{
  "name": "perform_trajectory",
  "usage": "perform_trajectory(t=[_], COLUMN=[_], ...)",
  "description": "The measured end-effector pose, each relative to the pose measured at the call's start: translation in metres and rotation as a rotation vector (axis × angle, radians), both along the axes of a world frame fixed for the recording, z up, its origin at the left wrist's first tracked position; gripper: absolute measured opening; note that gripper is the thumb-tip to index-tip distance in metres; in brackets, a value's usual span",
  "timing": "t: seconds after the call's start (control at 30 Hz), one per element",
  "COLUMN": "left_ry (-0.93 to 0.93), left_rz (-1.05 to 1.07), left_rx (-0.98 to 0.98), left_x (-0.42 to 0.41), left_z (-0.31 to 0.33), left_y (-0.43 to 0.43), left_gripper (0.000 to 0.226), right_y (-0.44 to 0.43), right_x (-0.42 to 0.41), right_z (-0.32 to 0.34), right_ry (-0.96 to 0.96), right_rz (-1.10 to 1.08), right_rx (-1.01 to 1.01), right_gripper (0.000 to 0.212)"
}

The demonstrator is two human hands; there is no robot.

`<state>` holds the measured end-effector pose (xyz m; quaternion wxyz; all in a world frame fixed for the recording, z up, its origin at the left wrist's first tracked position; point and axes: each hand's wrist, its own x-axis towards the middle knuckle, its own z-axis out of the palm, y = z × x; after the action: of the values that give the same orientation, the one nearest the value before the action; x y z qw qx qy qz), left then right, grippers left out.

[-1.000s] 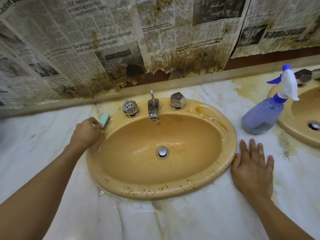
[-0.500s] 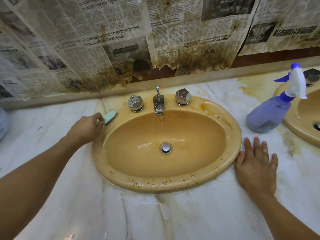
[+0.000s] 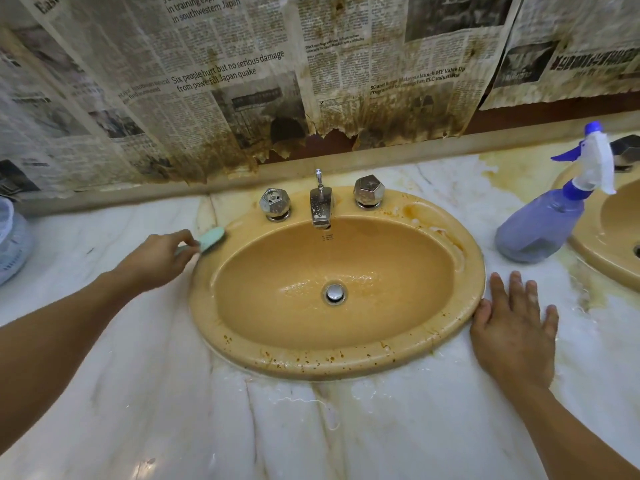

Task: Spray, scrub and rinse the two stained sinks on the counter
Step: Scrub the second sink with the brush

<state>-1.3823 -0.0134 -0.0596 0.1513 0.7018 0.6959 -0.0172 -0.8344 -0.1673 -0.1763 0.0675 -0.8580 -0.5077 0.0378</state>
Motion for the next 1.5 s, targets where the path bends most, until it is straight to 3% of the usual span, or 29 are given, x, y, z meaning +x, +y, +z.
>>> perform_trajectory(t=[0.23,0.43,0.57,0.67,0.73,0.9,1.1,1.27,1.43,1.5], left_ry=[-0.168,-0.272,-0.344,-0.282,-0.205,-0.105,0.066,0.066,-0.118,-0.111], left_rz=[0.064,0.209,0.264,0.239,0.186,0.028,-0.092,-0.076,-0.012,0.027], left_rx=[-0.055,0.112,0.074,0.053,0.038,0.071,0.074,0.159,0.19,0.168], left_x=[-0.014,0.027,0.036,0.018,0.012,0.074,0.108,0.091,0.09,0.081], left_z=[-0.002,-0.016,-0.025,-0.019,-0.012,-0.011,-0.044,-0.026,-0.007,-0.008], left_y=[-0.075,0.008,-0.017,-0.062,-0.044,0.023,-0.016,-0.007,0.019,0.025], left_gripper=[0.006,0.013,0.012,0.01,0.009,0.016,0.029,0.025,0.014,0.015], right_y=[-0.001,0.001,0.0,0.0,0.001,0.001,0.0,0.002,0.001,0.001], right_x=[-0.003,-0.002,-0.002,-0.003,-0.004,-0.002,-0.003,-0.004,-0.002,-0.002], right_z=[0.001,0.001,0.001,0.001,0.001,0.001,0.001,0.0,-0.001,-0.001], right_ry=[-0.01,-0.011,0.0,-0.011,-0.013,-0.001,-0.003,-0.002,-0.004,-0.007], right_rz=[-0.004,0.0,0.002,-0.002,-0.004,-0.005,-0.006,-0.012,-0.01,-0.007], right_rx=[0.006,0.008,0.01,0.002,-0.003,-0.002,0.0,0.011,0.012,0.015], right_gripper=[0.068,0.068,0.067,0.068,0.069,0.068,0.067,0.067,0.067,0.067])
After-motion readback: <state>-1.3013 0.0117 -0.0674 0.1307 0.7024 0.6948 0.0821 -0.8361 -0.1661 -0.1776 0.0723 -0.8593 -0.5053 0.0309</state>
